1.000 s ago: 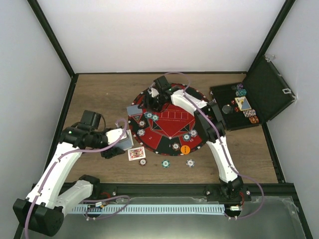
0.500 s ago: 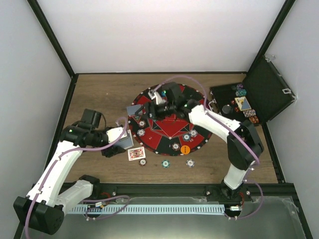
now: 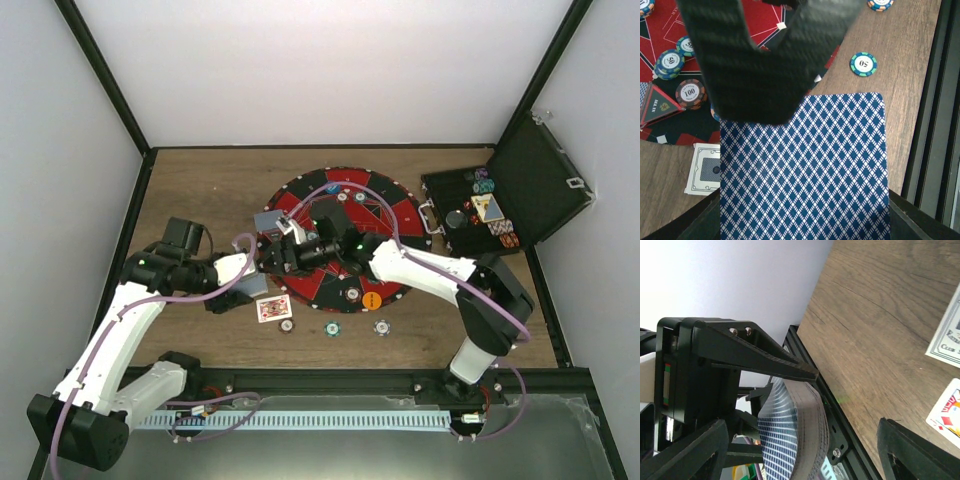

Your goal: Distribute texas hold em gaming equipment

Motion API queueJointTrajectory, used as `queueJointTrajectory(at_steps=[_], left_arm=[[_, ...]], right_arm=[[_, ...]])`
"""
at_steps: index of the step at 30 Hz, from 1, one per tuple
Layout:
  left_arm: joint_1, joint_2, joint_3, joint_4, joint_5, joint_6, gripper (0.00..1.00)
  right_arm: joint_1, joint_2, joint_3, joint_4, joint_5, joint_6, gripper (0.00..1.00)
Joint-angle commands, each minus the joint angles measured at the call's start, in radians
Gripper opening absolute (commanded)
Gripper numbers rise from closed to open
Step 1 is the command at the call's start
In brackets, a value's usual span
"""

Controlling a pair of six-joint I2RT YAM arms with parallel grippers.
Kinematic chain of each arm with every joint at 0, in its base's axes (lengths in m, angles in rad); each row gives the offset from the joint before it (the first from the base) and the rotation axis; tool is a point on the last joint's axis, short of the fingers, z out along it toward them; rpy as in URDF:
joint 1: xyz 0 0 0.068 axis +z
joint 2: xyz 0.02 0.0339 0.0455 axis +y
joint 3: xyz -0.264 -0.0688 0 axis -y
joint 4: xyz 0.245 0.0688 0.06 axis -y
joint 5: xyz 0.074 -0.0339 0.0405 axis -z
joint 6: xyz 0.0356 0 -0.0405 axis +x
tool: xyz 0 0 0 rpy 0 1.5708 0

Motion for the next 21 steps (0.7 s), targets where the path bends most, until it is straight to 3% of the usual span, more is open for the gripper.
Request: queueJointTrajectory(at_steps=[1,21], left_arm=[[0.004,-0.001,0.031,0.011,0.026,0.012,0.04],[0.004,-0.007,0.018,0.009,0.024,0.021,0.04]], right_arm=[[0.043,0.048,0.024,0.071,-0.019,0.028,0.83],[0.075,0.233,0.121,0.167,-0.092,0.098,0.80]])
